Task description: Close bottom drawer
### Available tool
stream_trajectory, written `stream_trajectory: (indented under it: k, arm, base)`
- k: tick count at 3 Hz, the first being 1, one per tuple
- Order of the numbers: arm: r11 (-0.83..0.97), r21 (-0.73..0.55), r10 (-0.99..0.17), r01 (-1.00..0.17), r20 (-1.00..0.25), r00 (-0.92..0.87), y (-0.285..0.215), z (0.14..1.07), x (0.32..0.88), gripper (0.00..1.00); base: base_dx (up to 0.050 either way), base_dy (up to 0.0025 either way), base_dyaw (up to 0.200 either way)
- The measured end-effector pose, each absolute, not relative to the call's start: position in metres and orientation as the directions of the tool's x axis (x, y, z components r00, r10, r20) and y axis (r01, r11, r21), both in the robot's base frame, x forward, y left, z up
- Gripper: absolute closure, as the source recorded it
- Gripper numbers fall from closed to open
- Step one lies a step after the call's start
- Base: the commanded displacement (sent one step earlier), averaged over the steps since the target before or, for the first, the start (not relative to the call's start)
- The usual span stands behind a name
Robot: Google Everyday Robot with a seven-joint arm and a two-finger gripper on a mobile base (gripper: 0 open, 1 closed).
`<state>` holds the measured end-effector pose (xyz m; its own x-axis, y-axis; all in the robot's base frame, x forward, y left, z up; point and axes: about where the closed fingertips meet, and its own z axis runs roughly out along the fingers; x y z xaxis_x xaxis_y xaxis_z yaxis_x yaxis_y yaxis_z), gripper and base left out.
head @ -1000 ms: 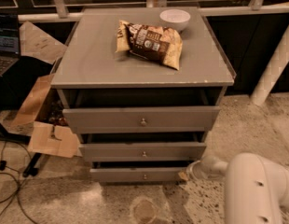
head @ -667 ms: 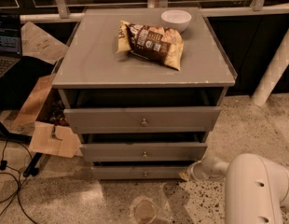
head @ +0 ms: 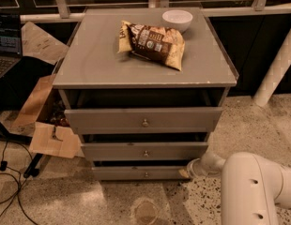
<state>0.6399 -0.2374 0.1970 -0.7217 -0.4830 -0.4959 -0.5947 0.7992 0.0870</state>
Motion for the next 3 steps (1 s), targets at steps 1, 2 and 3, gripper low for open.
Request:
stream_trajectory:
  k: [1,2,3]
  arm:
    - [0.802,0.138,-0.466,-0.581,-0.464,-0.754,-0.240,0.179,0.620,0.36]
    - [0.818,0.211,-0.414,-0.535,-0.428,-0.803,-0.245,0.162,0.581,0.13]
    - [0.843,0.257,-0.347,-0.472,-0.412,-0.843,-0.250,0.157,0.536,0.00]
  base:
    - [0.000,0.00000,0.000]
    - [0.000,0.00000,0.000]
    - [0.000,0.00000,0.000]
